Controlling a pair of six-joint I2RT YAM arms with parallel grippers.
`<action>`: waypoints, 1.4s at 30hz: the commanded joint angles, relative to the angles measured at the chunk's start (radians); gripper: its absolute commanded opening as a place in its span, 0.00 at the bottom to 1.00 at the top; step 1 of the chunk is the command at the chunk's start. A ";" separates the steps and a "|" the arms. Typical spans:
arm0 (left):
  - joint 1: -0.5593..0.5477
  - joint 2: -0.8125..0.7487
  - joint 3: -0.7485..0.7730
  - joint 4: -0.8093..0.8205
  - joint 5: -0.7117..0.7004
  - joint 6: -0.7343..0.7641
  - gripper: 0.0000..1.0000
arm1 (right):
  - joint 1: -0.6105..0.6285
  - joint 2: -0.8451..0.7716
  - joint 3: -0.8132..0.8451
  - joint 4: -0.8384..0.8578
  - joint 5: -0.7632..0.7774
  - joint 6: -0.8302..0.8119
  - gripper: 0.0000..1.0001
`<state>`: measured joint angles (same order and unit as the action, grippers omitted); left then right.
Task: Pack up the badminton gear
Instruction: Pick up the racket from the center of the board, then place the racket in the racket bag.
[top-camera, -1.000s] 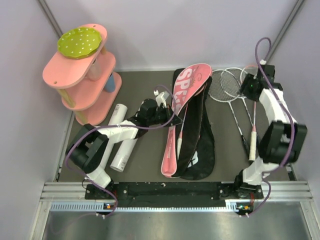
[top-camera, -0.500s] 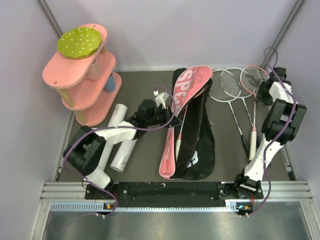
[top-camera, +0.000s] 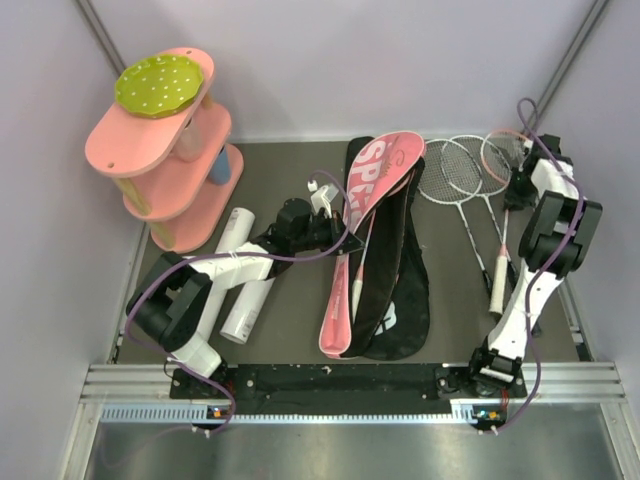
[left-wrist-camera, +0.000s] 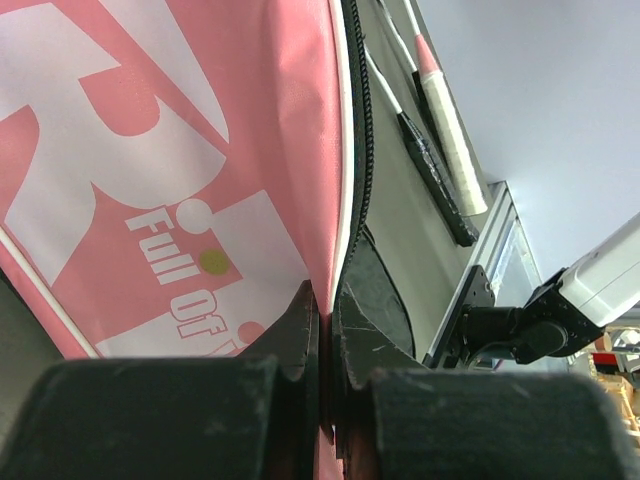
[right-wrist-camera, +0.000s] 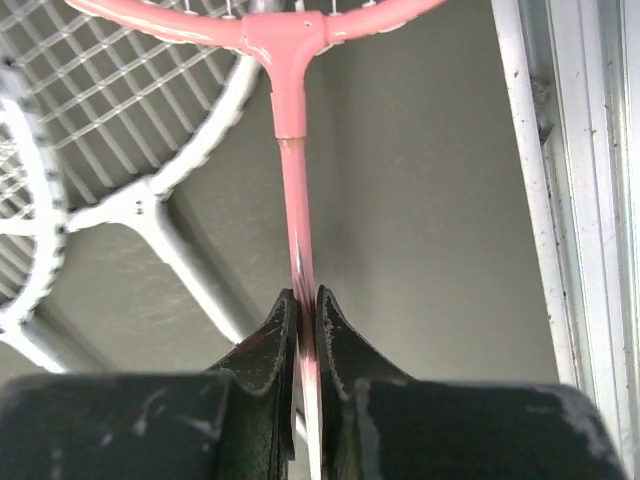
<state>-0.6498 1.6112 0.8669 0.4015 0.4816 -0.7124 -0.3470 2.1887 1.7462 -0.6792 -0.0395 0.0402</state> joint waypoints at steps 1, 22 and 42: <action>-0.004 -0.042 0.024 0.062 -0.008 0.001 0.00 | 0.057 -0.062 0.209 -0.161 0.092 0.143 0.00; 0.006 0.121 0.365 -0.300 -0.238 0.168 0.00 | 0.672 -0.938 -0.600 -0.307 0.193 0.394 0.00; 0.010 0.148 0.412 -0.326 -0.209 0.163 0.00 | 0.990 -0.836 -0.597 -0.376 0.441 0.490 0.00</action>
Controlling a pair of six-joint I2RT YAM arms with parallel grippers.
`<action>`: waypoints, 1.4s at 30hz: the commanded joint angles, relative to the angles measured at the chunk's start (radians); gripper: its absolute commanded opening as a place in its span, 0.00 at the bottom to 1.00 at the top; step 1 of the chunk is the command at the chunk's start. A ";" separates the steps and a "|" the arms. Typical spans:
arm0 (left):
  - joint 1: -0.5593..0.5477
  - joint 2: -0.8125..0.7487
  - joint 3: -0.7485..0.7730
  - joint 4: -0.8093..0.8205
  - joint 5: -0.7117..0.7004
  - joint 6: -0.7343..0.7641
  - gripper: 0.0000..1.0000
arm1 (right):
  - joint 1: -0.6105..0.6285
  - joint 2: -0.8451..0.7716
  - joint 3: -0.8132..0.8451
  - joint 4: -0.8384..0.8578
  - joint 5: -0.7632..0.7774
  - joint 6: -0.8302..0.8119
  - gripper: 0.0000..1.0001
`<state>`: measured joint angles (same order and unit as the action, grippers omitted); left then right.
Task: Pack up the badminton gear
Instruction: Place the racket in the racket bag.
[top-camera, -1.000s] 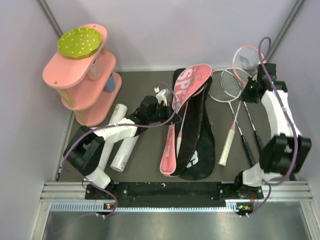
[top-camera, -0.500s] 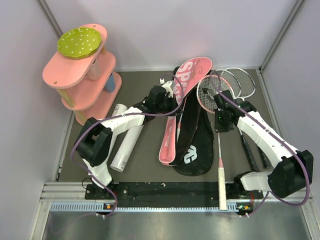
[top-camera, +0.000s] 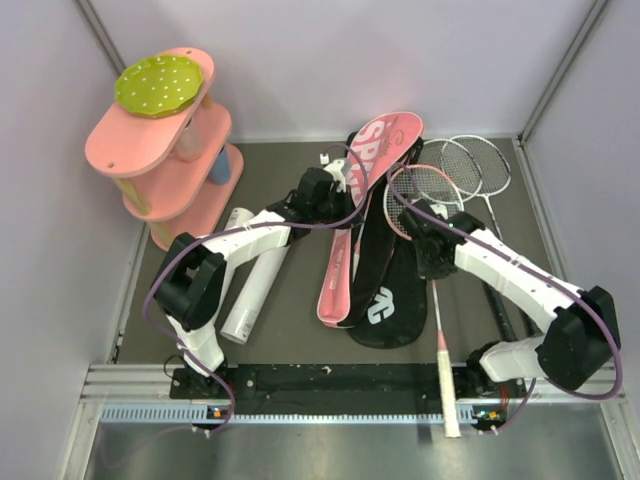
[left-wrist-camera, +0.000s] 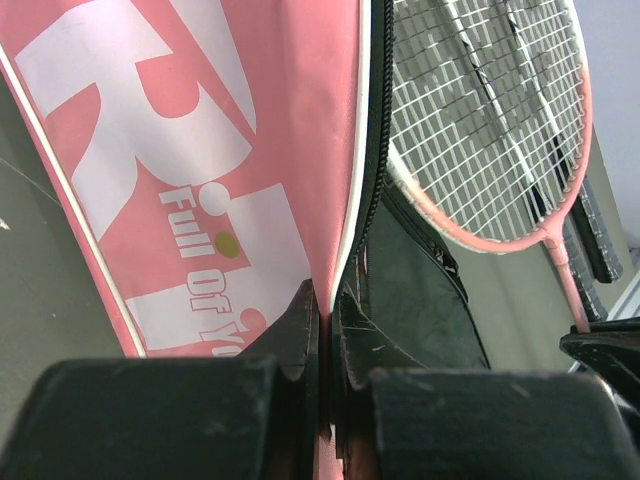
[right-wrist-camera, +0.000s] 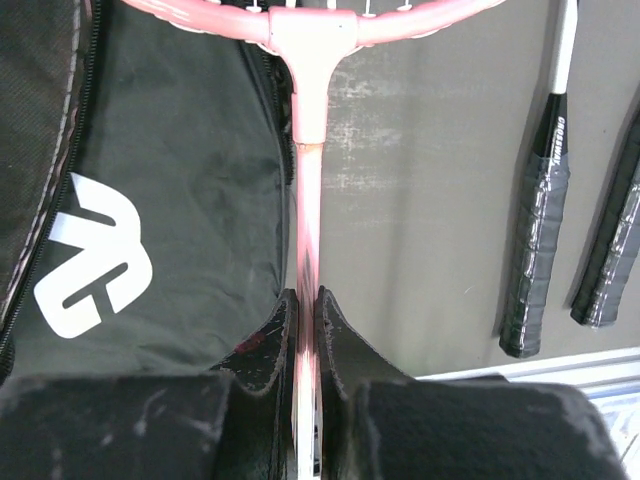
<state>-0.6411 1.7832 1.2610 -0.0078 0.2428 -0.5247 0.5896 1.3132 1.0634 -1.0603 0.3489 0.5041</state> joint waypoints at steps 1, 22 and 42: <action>-0.002 -0.024 0.015 0.085 0.033 -0.027 0.00 | 0.062 0.066 0.099 0.006 0.058 0.031 0.00; -0.054 -0.146 -0.109 0.174 0.260 0.017 0.00 | 0.081 0.304 0.281 0.551 -0.241 -0.140 0.00; -0.071 -0.154 -0.224 0.425 0.644 -0.138 0.00 | -0.057 0.284 0.101 1.043 0.031 0.358 0.00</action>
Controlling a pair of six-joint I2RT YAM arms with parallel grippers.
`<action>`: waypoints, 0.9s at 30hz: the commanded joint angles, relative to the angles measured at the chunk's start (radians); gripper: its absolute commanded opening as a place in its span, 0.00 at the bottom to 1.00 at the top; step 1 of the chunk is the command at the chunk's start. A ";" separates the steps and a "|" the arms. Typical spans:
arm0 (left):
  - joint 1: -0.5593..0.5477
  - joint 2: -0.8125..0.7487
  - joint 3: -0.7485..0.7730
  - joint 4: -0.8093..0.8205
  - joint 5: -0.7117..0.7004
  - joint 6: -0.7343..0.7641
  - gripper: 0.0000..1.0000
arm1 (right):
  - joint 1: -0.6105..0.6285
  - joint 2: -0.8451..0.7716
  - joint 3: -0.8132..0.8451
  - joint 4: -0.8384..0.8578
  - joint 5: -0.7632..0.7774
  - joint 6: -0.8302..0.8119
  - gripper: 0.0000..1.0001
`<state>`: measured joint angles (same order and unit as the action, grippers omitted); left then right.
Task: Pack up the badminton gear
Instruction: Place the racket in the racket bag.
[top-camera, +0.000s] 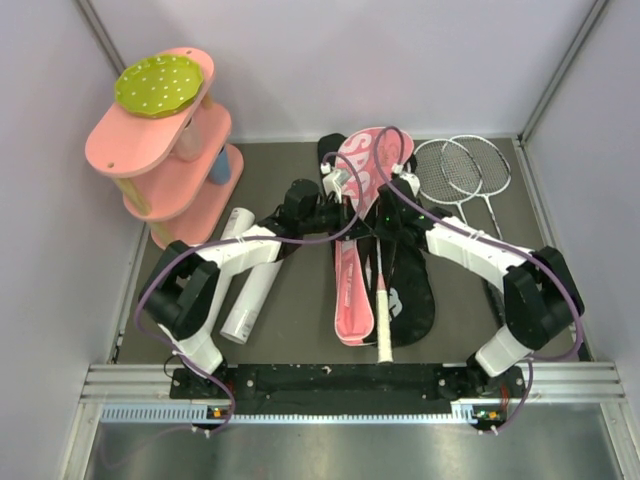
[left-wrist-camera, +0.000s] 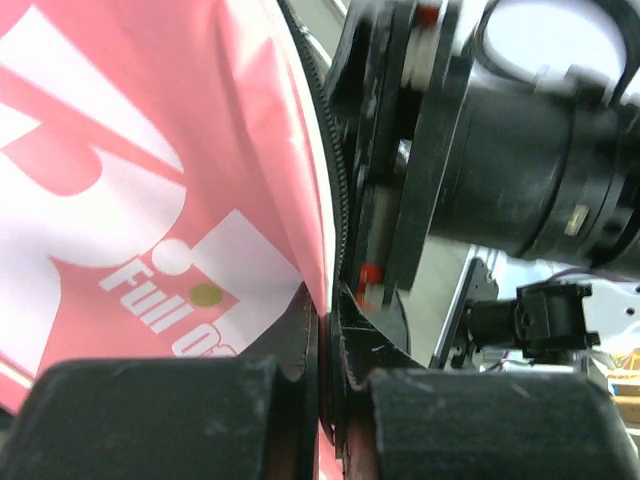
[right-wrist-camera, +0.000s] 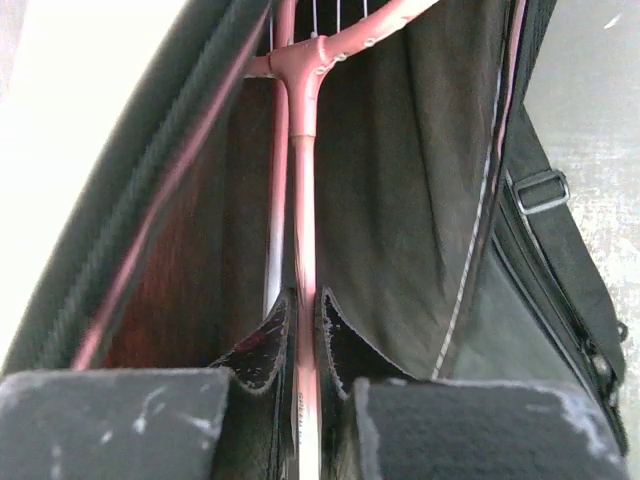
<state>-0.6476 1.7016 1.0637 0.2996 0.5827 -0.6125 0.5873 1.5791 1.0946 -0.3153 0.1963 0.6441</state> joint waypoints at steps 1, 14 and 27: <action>-0.063 -0.074 -0.034 0.110 0.299 -0.044 0.00 | -0.060 0.031 0.080 0.303 0.195 0.227 0.00; -0.070 -0.085 -0.123 0.211 0.316 -0.124 0.00 | -0.138 0.188 0.188 0.355 0.379 0.181 0.00; -0.069 -0.020 -0.145 0.535 0.368 -0.378 0.00 | -0.072 0.253 0.241 0.201 0.514 0.258 0.00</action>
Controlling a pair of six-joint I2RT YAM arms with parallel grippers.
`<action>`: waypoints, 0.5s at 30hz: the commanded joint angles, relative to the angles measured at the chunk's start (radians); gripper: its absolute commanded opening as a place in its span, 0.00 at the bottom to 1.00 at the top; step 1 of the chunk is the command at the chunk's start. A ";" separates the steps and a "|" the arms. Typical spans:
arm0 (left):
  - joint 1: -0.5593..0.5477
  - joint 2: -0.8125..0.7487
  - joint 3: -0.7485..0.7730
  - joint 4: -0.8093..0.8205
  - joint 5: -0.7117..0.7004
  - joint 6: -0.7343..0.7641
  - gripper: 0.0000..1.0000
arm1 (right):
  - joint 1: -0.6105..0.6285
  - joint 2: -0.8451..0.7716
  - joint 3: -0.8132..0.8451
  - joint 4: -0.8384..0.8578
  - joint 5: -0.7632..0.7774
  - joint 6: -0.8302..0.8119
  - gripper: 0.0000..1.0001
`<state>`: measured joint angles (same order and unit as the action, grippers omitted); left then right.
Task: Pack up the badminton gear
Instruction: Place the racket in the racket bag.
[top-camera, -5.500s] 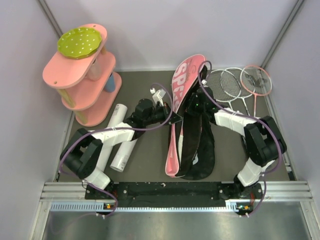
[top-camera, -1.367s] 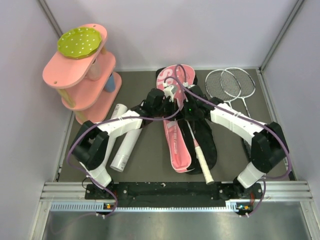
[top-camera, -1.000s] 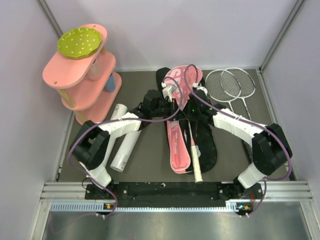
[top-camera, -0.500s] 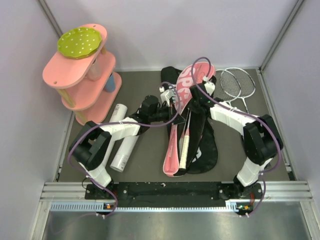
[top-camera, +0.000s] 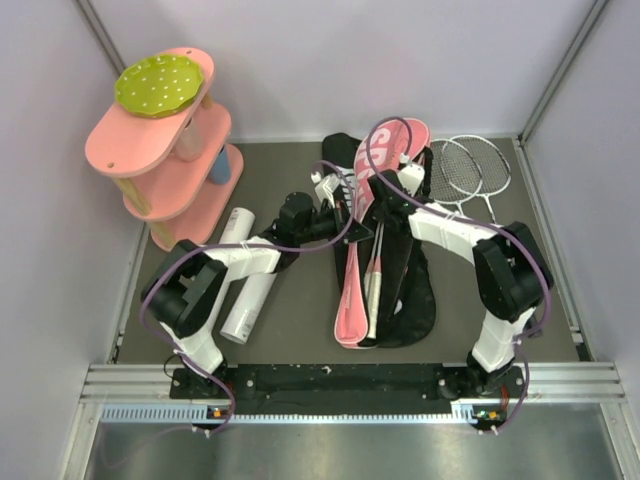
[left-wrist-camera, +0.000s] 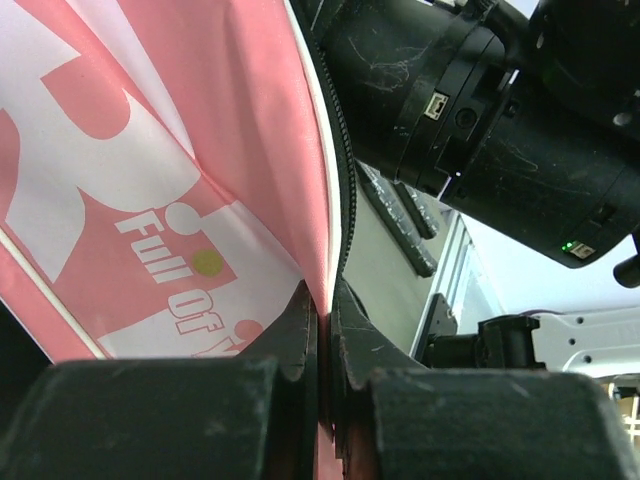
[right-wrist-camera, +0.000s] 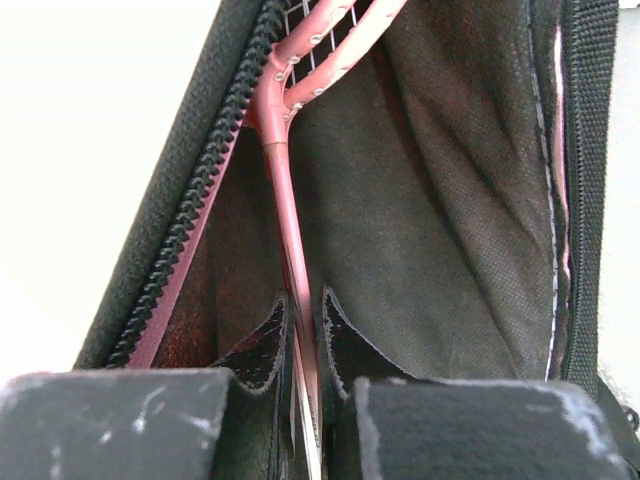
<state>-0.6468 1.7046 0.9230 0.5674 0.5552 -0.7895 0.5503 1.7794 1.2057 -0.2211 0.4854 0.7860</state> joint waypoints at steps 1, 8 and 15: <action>-0.071 -0.019 -0.007 0.261 0.387 -0.195 0.00 | -0.036 0.046 0.135 0.048 0.208 0.152 0.00; -0.050 -0.010 0.028 0.028 0.318 -0.039 0.00 | -0.078 -0.038 0.076 -0.067 -0.359 -0.138 0.29; -0.027 -0.011 0.040 -0.003 0.315 -0.020 0.00 | -0.130 -0.303 -0.181 -0.208 -0.642 -0.411 0.64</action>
<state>-0.6540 1.7287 0.9195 0.5369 0.7246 -0.8150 0.4236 1.6566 1.1297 -0.3855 0.0433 0.5507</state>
